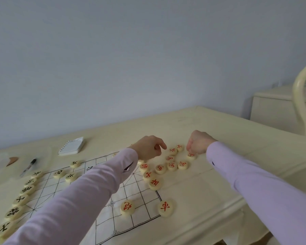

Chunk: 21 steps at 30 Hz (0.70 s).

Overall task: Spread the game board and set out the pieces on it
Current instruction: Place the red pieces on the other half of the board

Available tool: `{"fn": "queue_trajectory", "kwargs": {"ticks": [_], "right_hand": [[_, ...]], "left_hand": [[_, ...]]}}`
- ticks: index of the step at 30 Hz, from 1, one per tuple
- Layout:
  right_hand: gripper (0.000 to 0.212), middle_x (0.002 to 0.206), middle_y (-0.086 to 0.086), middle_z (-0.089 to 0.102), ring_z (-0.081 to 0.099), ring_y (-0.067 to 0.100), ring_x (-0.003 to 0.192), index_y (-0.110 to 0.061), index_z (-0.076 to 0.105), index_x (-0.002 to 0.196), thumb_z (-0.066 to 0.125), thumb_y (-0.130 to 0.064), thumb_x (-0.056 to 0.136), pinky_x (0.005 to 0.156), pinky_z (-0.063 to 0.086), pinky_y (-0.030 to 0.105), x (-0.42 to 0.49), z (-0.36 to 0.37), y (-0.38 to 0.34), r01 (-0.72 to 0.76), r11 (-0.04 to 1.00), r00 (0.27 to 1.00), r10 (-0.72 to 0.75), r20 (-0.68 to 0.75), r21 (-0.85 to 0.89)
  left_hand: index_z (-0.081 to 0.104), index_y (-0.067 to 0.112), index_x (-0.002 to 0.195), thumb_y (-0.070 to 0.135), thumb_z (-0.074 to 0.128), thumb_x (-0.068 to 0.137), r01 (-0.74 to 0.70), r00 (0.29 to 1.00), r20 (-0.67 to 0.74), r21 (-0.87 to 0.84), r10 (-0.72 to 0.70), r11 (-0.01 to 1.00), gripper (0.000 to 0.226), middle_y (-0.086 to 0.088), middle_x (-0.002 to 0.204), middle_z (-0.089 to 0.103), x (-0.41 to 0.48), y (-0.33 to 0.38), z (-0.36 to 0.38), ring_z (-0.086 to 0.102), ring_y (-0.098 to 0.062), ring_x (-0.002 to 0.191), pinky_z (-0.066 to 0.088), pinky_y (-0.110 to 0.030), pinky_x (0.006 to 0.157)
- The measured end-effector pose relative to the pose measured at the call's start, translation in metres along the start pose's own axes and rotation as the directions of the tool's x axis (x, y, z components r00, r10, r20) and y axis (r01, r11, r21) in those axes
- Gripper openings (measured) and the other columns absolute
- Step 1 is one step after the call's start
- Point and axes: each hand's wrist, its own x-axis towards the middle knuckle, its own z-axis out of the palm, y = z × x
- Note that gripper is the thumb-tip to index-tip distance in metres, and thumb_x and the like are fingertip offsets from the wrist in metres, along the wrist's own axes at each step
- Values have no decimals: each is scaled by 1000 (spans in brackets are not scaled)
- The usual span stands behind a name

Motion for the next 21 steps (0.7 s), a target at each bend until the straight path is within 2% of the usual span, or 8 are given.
{"fn": "queue_trajectory", "kwargs": {"ticks": [3, 6, 10, 12, 15, 16, 18, 21], "right_hand": [[30, 116, 10, 64, 61, 26, 107, -7, 64, 114, 58, -5, 84, 93, 50, 33, 5, 1, -1, 22, 998, 1000, -21, -14, 54], [25, 110, 4, 69, 63, 20, 104, -10, 72, 106, 66, -7, 82, 91, 49, 29, 4, 1, -2, 128, 986, 991, -130, 12, 102], [17, 78, -7, 65, 56, 9, 71, -15, 75, 95, 72, -11, 79, 66, 44, 20, -6, 2, -8, 255, 947, 953, -280, 112, 195], [11, 69, -11, 60, 52, 4, 64, -17, 75, 88, 74, -14, 77, 58, 38, 16, -12, 3, -12, 294, 933, 931, -329, 160, 207], [10, 68, -16, 59, 53, -1, 68, -22, 75, 82, 78, -18, 73, 60, 36, 14, -19, 7, -19, 351, 914, 897, -390, 206, 204], [12, 68, -17, 59, 53, -1, 69, -22, 75, 83, 78, -18, 72, 63, 37, 15, -20, 9, -21, 368, 909, 888, -406, 217, 195], [15, 68, -17, 60, 54, 0, 69, -22, 76, 85, 79, -18, 71, 66, 40, 16, -21, 13, -25, 395, 904, 877, -424, 226, 163], [13, 70, -13, 63, 57, 6, 71, -23, 76, 81, 79, -18, 70, 72, 48, 24, -21, 15, -31, 397, 911, 887, -413, 206, 112]], "left_hand": [[64, 22, 117, 7, 54, 88, -37, 999, 26, -16, 38, 999, 35, 6, 95, 62, 3, 4, 1, 55, -9, 89, 41, -19, 82], [64, 24, 118, 7, 58, 88, -80, 993, 82, 2, 80, 997, 35, 2, 107, 65, 6, 7, 4, 53, -7, 91, 39, -17, 84], [63, 29, 119, 7, 56, 87, -111, 983, 152, 56, 101, 992, 39, 8, 104, 58, 9, 8, 6, 51, -8, 96, 41, -23, 92], [63, 29, 119, 10, 59, 87, -108, 978, 188, 66, 94, 992, 37, 9, 102, 56, 8, 8, 6, 52, -9, 97, 41, -24, 90], [64, 28, 113, 20, 66, 85, -84, 984, 160, 46, 76, 995, 29, 11, 100, 57, 7, 7, 7, 57, -13, 100, 46, -28, 91], [65, 27, 111, 23, 66, 84, -75, 988, 138, 46, 68, 996, 27, 11, 100, 59, 7, 8, 7, 58, -13, 101, 46, -26, 87], [65, 24, 110, 20, 65, 84, -74, 992, 103, 60, 67, 995, 26, 9, 102, 64, 6, 10, 9, 59, -12, 99, 43, -19, 75], [66, 20, 106, 13, 64, 83, -83, 993, 84, 59, 78, 995, 25, 8, 94, 64, 7, 12, 10, 56, -10, 88, 39, -16, 69]]}}
